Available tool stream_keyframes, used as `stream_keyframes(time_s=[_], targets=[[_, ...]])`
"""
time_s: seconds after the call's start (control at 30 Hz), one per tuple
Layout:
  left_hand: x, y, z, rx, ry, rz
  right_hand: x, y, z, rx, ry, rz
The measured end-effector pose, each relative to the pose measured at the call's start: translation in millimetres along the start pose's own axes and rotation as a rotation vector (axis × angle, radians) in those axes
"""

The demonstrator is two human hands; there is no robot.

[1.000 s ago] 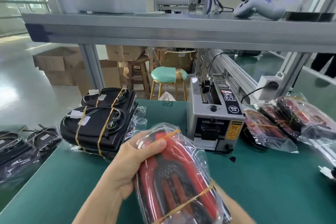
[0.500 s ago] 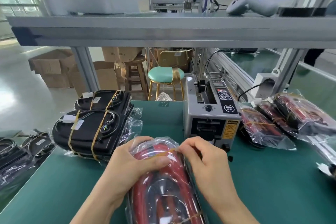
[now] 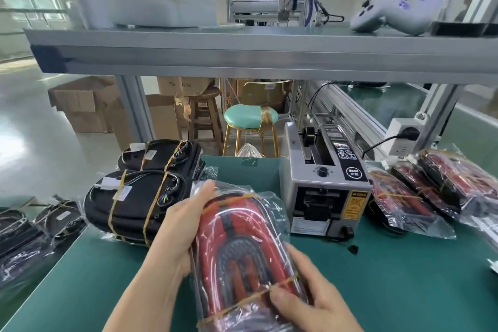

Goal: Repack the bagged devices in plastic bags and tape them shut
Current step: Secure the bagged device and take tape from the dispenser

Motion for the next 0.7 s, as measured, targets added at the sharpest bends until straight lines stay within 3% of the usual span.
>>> stream_keyframes(time_s=[0.07, 0.13, 0.23, 0.3, 0.43, 0.6, 0.7], targets=[[-9, 2, -3, -0.068, 0.068, -0.139, -14, -12, -16, -0.190, 0.065, -0.198], [-23, 0, 2, -0.173, 0.255, -0.386, -24, -14, -38, -0.326, 0.115, -0.298], [-42, -4, 42, -0.390, 0.652, -0.610, -19, -14, -82, -0.435, 0.152, -0.283], [-35, 6, 53, -0.359, 0.784, -0.738, -16, -20, -117, -0.493, 0.187, -0.245], [-1, 25, 24, -0.192, 0.559, -1.048, -18, -28, -173, -0.543, 0.219, -0.133], [17, 29, -4, -0.107, 0.420, -1.175, -30, -30, -209, -0.567, 0.239, -0.109], [30, 39, -15, -0.023, 0.389, -1.298, -21, -24, -216, -0.530, 0.274, 0.079]])
Point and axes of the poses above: each hand's wrist, its own z-axis away from the middle knuckle, its own y-axis out of the palm, x = y × z, the point moved 8 cm from there along -z, towards the middle knuckle, and after that the axes turned 4 degrees about z, right-handed, at the moved point
